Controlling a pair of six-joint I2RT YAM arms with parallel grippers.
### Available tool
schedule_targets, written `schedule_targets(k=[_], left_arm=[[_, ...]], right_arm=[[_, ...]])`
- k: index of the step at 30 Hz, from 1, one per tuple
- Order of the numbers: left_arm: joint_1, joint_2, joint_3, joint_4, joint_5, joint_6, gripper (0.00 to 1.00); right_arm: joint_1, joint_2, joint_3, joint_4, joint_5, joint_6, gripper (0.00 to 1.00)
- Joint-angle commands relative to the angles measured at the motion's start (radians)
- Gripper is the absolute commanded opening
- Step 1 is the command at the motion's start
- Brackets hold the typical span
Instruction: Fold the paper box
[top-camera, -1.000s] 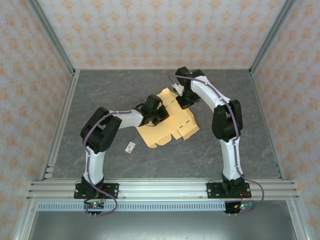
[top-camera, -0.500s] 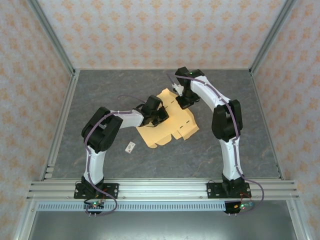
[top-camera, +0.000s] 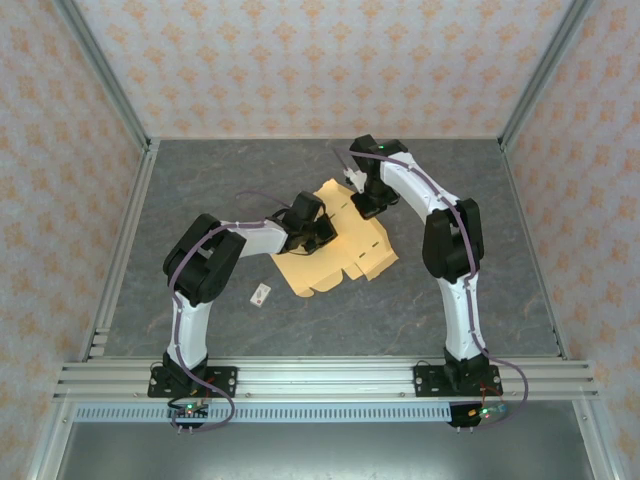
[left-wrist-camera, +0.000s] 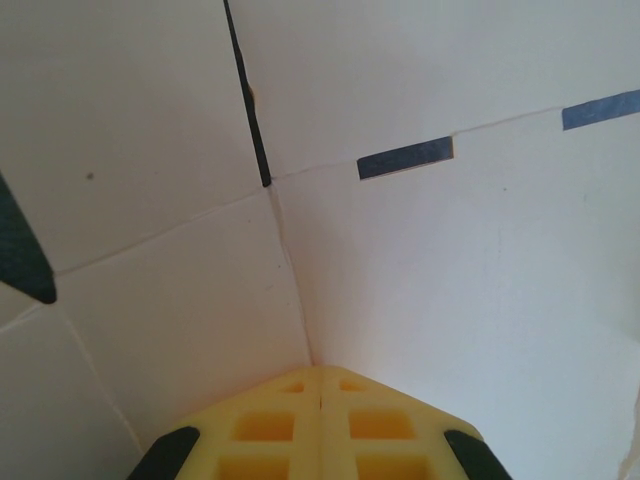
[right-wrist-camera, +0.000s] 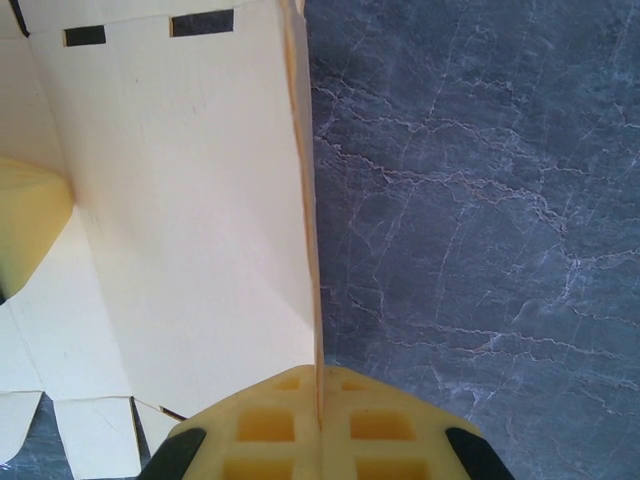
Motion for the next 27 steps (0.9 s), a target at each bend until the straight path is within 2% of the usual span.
schedule_targets(k=[1,7,13,19,27], left_arm=[[-0.004,0.015,-0.035,-0.031,-0.03,-0.019,0.02],[-0.006,0.018,-0.048,-0.016,-0.042,-0.021,0.02],[-0.008,0.028,-0.054,-0.001,-0.044,-0.025,0.02],[-0.01,0.02,-0.054,0.006,-0.051,-0.017,0.03],[-0.009,-0.014,-0.029,-0.011,-0.057,0.017,0.08]], right_arm=[[-0.004,-0.043,0.033,0.018,-0.022,0.019,0.0],[0.016,-0.085,0.023,0.027,-0.08,0.025,0.0],[0.05,-0.108,0.025,0.027,-0.077,0.04,0.0],[0.087,-0.109,0.037,0.015,-0.031,0.057,0.0],[0.088,-0.1,0.041,0.009,0.067,0.056,0.0]])
